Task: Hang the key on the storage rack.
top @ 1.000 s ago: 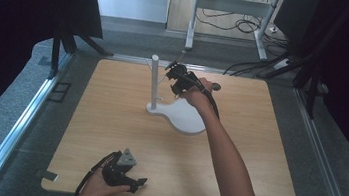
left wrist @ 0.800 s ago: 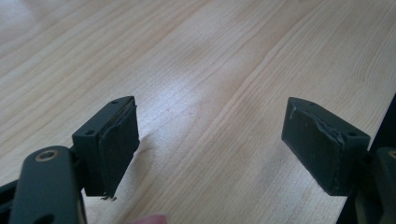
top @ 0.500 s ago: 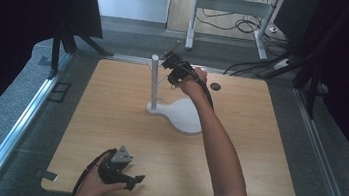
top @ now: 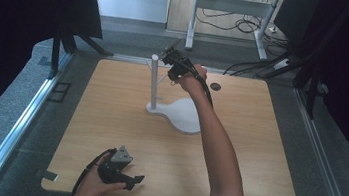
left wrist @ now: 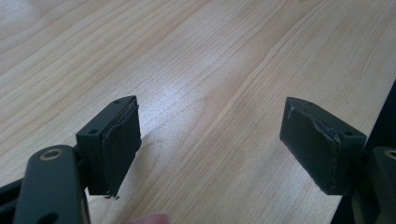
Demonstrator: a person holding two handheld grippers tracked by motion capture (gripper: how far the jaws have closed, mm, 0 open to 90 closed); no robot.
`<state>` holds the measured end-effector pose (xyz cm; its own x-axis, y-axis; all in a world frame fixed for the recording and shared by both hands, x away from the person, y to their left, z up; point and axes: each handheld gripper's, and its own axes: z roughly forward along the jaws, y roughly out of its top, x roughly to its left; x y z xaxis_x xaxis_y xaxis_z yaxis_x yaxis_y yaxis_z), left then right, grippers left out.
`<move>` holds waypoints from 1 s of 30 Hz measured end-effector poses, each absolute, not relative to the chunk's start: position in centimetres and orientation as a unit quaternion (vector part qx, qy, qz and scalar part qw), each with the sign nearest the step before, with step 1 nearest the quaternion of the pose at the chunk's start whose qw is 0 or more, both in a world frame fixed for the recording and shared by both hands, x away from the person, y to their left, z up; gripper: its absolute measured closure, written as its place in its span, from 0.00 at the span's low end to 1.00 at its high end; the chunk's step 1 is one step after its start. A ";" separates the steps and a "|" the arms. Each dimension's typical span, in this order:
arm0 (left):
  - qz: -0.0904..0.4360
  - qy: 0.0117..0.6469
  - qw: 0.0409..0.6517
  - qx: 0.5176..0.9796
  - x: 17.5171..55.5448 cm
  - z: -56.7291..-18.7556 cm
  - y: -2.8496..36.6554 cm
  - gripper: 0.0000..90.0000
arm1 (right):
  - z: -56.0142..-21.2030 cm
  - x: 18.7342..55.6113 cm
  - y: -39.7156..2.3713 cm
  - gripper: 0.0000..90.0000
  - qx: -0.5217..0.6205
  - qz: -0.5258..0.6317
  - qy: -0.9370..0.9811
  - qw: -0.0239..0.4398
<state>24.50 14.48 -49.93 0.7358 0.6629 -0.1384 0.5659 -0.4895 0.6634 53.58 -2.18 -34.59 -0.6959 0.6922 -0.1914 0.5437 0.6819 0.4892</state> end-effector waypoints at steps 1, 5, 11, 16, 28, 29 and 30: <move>0.068 0.357 0.357 0.861 24.5 -49.9 14.5 0.23 | -34.5 53.4 -2.1 0.93 0.341 0.203 0.899 0.185; 0.068 0.356 0.356 0.861 24.5 -50.0 14.4 0.23 | -34.6 52.9 -1.6 0.93 0.333 0.201 0.903 0.186; 0.068 0.356 0.356 0.862 24.4 -50.0 14.3 0.23 | -35.5 52.3 -0.7 0.93 0.325 0.194 0.906 0.187; 0.067 0.356 0.354 0.862 24.4 -50.0 14.3 0.23 | -35.9 51.2 -0.3 0.85 0.309 0.197 0.913 0.181; 0.069 0.352 0.344 0.868 24.3 -50.1 13.7 0.23 | -36.0 46.3 -4.4 0.66 0.298 0.247 0.907 0.165; 0.070 0.352 0.343 0.868 24.3 -50.0 13.7 0.23 | -36.1 45.7 -5.1 0.65 0.296 0.257 0.906 0.161; 0.071 0.351 0.345 0.868 24.2 -50.0 13.6 0.23 | -36.2 45.3 -5.5 0.64 0.295 0.262 0.905 0.160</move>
